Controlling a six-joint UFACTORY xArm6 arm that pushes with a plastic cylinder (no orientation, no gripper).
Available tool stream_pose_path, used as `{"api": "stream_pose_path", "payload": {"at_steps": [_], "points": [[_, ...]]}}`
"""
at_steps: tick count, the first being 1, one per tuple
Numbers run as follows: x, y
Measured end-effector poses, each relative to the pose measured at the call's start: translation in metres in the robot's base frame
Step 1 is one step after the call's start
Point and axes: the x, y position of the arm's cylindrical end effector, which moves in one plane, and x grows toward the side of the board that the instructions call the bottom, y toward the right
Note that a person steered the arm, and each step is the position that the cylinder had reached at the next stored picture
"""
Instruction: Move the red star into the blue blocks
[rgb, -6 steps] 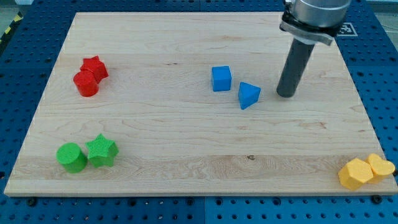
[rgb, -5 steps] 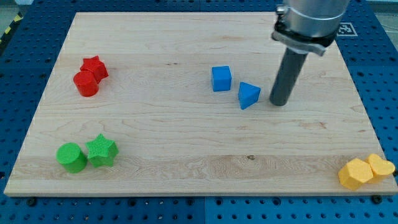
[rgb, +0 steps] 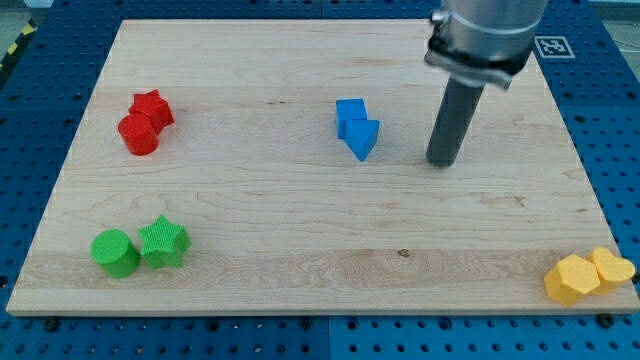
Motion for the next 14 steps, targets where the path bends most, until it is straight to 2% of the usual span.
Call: {"api": "stream_pose_path", "payload": {"at_steps": [1, 2, 3, 4, 6, 7, 8, 9, 10, 11, 12, 13, 14], "points": [[-0.079, -0.006], [-0.139, -0.06], [-0.154, -0.154], [-0.151, -0.205], [-0.15, -0.204], [-0.165, -0.233], [-0.172, -0.302], [-0.148, -0.364], [-0.089, -0.394], [-0.042, -0.39], [-0.021, -0.338], [-0.021, -0.273], [-0.021, -0.294]]}}
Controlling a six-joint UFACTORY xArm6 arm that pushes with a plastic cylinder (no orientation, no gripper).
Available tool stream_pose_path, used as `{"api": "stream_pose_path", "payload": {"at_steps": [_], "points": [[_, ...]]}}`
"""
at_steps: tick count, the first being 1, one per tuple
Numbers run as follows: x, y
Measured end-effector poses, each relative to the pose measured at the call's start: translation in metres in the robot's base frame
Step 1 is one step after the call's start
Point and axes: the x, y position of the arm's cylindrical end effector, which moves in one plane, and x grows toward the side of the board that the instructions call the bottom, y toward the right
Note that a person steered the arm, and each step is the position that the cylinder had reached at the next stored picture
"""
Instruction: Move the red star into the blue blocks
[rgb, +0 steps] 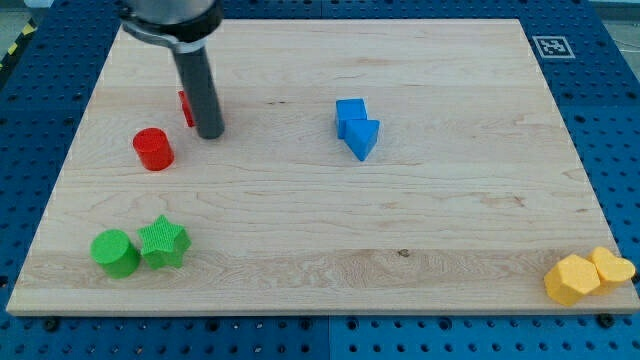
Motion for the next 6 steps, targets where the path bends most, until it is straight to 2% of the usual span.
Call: {"api": "stream_pose_path", "payload": {"at_steps": [1, 2, 3, 5, 6], "points": [[-0.001, -0.056], [-0.024, -0.065], [-0.045, -0.013], [-0.015, 0.099], [-0.014, 0.111]]}}
